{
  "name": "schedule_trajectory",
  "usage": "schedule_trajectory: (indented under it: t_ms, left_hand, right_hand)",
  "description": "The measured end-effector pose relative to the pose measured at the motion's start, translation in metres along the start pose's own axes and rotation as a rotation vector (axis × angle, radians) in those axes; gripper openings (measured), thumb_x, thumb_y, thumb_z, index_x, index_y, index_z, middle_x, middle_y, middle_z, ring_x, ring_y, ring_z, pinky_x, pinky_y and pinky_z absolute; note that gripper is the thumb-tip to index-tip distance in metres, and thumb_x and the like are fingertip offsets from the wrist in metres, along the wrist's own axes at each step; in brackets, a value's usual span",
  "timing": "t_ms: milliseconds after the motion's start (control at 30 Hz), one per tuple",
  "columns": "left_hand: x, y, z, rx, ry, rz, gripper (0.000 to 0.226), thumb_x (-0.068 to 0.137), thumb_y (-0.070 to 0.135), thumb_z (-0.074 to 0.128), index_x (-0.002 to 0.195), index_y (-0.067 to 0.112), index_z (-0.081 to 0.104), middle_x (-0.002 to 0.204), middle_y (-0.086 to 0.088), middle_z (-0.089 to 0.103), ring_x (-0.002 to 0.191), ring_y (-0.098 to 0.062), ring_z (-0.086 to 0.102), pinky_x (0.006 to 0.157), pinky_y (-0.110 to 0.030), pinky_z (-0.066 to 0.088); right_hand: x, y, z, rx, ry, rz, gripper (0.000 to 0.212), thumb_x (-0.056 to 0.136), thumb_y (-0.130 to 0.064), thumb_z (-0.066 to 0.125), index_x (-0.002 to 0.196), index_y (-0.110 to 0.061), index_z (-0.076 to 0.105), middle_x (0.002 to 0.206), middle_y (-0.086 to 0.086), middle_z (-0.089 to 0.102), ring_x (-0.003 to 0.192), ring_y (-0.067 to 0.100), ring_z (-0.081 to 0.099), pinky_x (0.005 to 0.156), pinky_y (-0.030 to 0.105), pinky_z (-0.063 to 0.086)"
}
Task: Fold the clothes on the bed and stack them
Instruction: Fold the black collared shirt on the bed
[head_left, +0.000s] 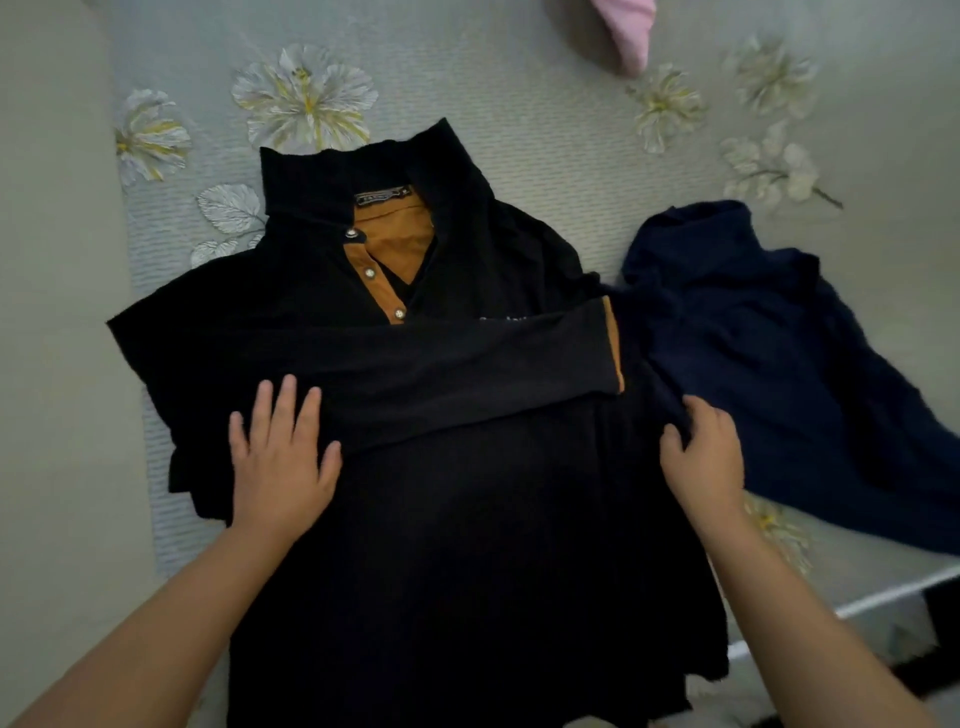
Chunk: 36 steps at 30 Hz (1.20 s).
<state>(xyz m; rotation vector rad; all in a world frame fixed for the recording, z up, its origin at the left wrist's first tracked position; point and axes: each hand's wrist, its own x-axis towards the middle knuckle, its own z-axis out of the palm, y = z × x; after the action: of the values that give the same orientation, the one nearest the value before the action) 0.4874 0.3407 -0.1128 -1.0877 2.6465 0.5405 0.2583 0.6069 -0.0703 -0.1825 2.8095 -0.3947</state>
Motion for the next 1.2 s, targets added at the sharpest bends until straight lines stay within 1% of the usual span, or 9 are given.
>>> schedule_trajectory:
  t_ms: [200, 333, 433, 500, 600, 767, 1033, 1133, 1200]
  left_hand:
    - [-0.014, 0.076, 0.017, 0.015, -0.103, 0.290, 0.059, 0.094, 0.027, 0.046, 0.143, 0.004, 0.022, 0.153, -0.013, 0.014, 0.142, -0.026, 0.004, 0.112, -0.036, -0.001]
    - [-0.011, 0.116, 0.033, 0.115, -0.195, 0.277, 0.063, 0.096, 0.035, 0.036, 0.146, 0.010, 0.009, 0.155, -0.006, 0.002, 0.142, -0.020, -0.005, 0.114, -0.036, -0.003]
    - [-0.008, 0.133, 0.031, 0.204, -0.232, 0.196, 0.063, 0.096, 0.037, 0.035, 0.147, 0.011, 0.008, 0.156, -0.005, 0.000, 0.143, -0.020, -0.004, 0.114, -0.039, 0.002]
    - [-0.007, 0.142, 0.023, 0.261, -0.283, 0.153, 0.064, 0.096, 0.037, 0.037, 0.147, 0.012, 0.007, 0.156, -0.004, -0.002, 0.143, -0.020, -0.004, 0.115, -0.040, 0.005]
    - [-0.007, 0.155, 0.007, 0.326, -0.376, 0.119, 0.064, 0.096, 0.034, 0.038, 0.147, 0.013, 0.006, 0.155, -0.005, -0.002, 0.143, -0.021, -0.002, 0.115, -0.039, 0.009]
    - [-0.008, 0.183, -0.020, 0.295, -0.326, 0.116, 0.060, 0.096, 0.031, 0.039, 0.146, 0.015, 0.010, 0.155, -0.003, 0.005, 0.143, -0.020, 0.003, 0.114, -0.037, 0.016]
    - [-0.036, 0.137, -0.053, 0.069, -0.152, -0.082, 0.055, 0.096, 0.029, 0.041, 0.144, 0.013, 0.021, 0.154, -0.005, 0.015, 0.142, -0.019, 0.009, 0.111, -0.033, 0.023]
    - [-0.058, 0.077, -0.064, -0.001, -0.092, -0.221, 0.052, 0.096, 0.025, 0.043, 0.143, 0.009, 0.027, 0.152, -0.008, 0.020, 0.141, -0.022, 0.013, 0.112, -0.035, 0.022]
    - [-0.075, 0.035, -0.068, -0.059, -0.064, -0.295, 0.049, 0.095, 0.019, 0.045, 0.140, 0.003, 0.033, 0.148, -0.014, 0.028, 0.138, -0.029, 0.022, 0.110, -0.039, 0.023]
  right_hand:
    - [-0.080, 0.094, 0.005, -0.144, -0.320, 0.200, 0.034, 0.085, -0.026, 0.062, 0.109, -0.001, 0.057, 0.103, 0.017, 0.062, 0.096, 0.033, 0.058, 0.077, 0.036, 0.043]
    - [-0.073, 0.105, 0.003, 0.076, -0.172, 0.242, 0.019, 0.088, -0.011, 0.056, 0.093, 0.004, 0.066, 0.086, 0.021, 0.067, 0.083, 0.033, 0.060, 0.068, 0.032, 0.039]
    - [-0.028, 0.102, -0.032, 0.535, 0.088, 0.419, 0.012, 0.086, -0.003, 0.055, 0.087, 0.003, 0.065, 0.077, 0.014, 0.059, 0.074, 0.024, 0.053, 0.070, 0.028, 0.039]
    - [0.006, 0.096, -0.068, 0.818, 0.207, 0.454, 0.018, 0.087, -0.001, 0.052, 0.074, -0.012, 0.058, 0.069, 0.004, 0.053, 0.063, 0.013, 0.047, 0.057, 0.022, 0.043]
    - [0.054, 0.079, -0.125, 1.051, 0.257, 0.421, 0.028, 0.090, -0.004, 0.047, 0.069, -0.023, 0.047, 0.068, -0.001, 0.050, 0.054, 0.009, 0.045, 0.039, 0.015, 0.043]
    - [0.096, 0.047, -0.182, 1.239, 0.245, 0.322, 0.027, 0.091, -0.003, 0.044, 0.071, -0.021, 0.048, 0.075, 0.000, 0.054, 0.065, 0.012, 0.055, 0.051, 0.022, 0.050]
    - [0.040, -0.046, -0.144, 0.933, -0.183, 0.049, 0.016, 0.088, -0.003, 0.049, 0.082, -0.013, 0.060, 0.073, 0.003, 0.059, 0.050, 0.007, 0.056, 0.042, 0.015, 0.047]
    - [-0.004, -0.113, -0.109, 1.036, -0.495, -0.047, 0.019, 0.088, 0.001, 0.048, 0.080, -0.012, 0.060, 0.076, 0.007, 0.061, 0.051, 0.008, 0.060, 0.044, 0.016, 0.049]
    - [-0.033, -0.150, -0.086, 1.214, -0.849, -0.084, 0.017, 0.091, 0.001, 0.046, 0.092, -0.013, 0.057, 0.084, 0.008, 0.063, 0.060, 0.009, 0.066, 0.054, 0.019, 0.054]
